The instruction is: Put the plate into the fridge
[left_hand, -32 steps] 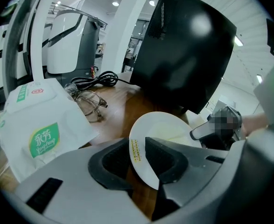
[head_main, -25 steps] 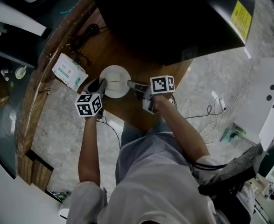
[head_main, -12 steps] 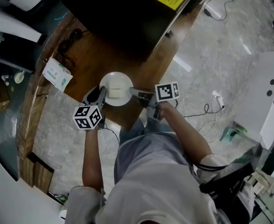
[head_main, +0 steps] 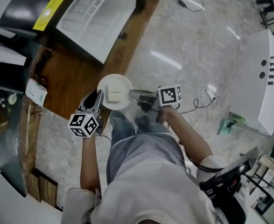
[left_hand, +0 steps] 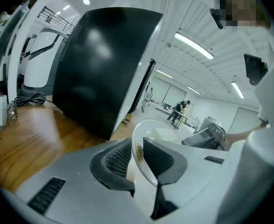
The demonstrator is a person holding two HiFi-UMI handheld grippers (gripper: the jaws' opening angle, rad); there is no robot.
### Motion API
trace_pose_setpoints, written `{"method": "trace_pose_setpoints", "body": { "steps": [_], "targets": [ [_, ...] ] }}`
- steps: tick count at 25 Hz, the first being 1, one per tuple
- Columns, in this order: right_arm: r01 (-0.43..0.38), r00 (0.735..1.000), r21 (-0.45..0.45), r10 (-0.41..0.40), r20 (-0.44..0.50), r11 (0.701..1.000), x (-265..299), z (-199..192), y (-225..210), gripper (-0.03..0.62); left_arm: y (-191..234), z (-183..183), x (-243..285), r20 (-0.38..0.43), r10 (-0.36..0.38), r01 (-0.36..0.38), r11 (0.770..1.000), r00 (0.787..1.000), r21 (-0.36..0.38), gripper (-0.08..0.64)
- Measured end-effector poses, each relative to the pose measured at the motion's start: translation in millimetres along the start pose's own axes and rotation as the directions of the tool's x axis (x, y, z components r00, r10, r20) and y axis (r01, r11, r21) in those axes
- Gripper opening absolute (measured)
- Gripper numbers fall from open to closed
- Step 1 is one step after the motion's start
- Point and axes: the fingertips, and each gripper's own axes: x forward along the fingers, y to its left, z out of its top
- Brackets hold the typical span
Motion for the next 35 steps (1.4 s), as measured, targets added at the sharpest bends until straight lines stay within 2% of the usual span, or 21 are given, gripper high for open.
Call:
{"method": "trace_pose_setpoints", "body": {
  "steps": [7, 13, 18, 22, 28, 32, 35],
  "targets": [
    [-0.018, 0.998, -0.034, 0.020, 0.060, 0.999, -128, 47, 25, 0.021, -123, 36, 58, 0.075, -0.024, 0.021, 0.999, 0.997, 0.050, 0.094],
    [-0.130, 0.990, -0.051, 0.133, 0.055, 0.990, -160, 102, 68, 0.021, -166, 97, 78, 0.182, -0.008, -0.009, 0.996, 0.983, 0.093, 0.094],
    [-0.143, 0.990, -0.092, 0.144, -0.004, 0.985, -158, 155, 83, 0.021, -169, 144, 99, 0.243, 0.057, -0.100, 0.980, 0.968, 0.170, 0.094],
    [-0.152, 0.987, -0.125, 0.144, -0.071, 0.980, -151, 212, 76, 0.021, -157, 172, 138, 0.281, 0.127, -0.183, 0.966, 0.951, 0.182, 0.094],
    [-0.141, 0.981, -0.149, 0.117, -0.155, 0.979, -137, 298, 78, 0.021, -136, 215, 198, 0.291, 0.212, -0.257, 0.959, 0.933, 0.124, 0.094],
    [-0.141, 0.967, -0.123, 0.110, -0.231, 0.982, -108, 361, 69, 0.021, -103, 257, 233, 0.325, 0.297, -0.338, 0.938, 0.898, 0.078, 0.094],
    [-0.152, 0.954, -0.095, 0.121, -0.274, 0.984, -88, 392, 66, 0.021, -85, 281, 246, 0.347, 0.345, -0.380, 0.924, 0.872, 0.039, 0.094]
  ]
}}
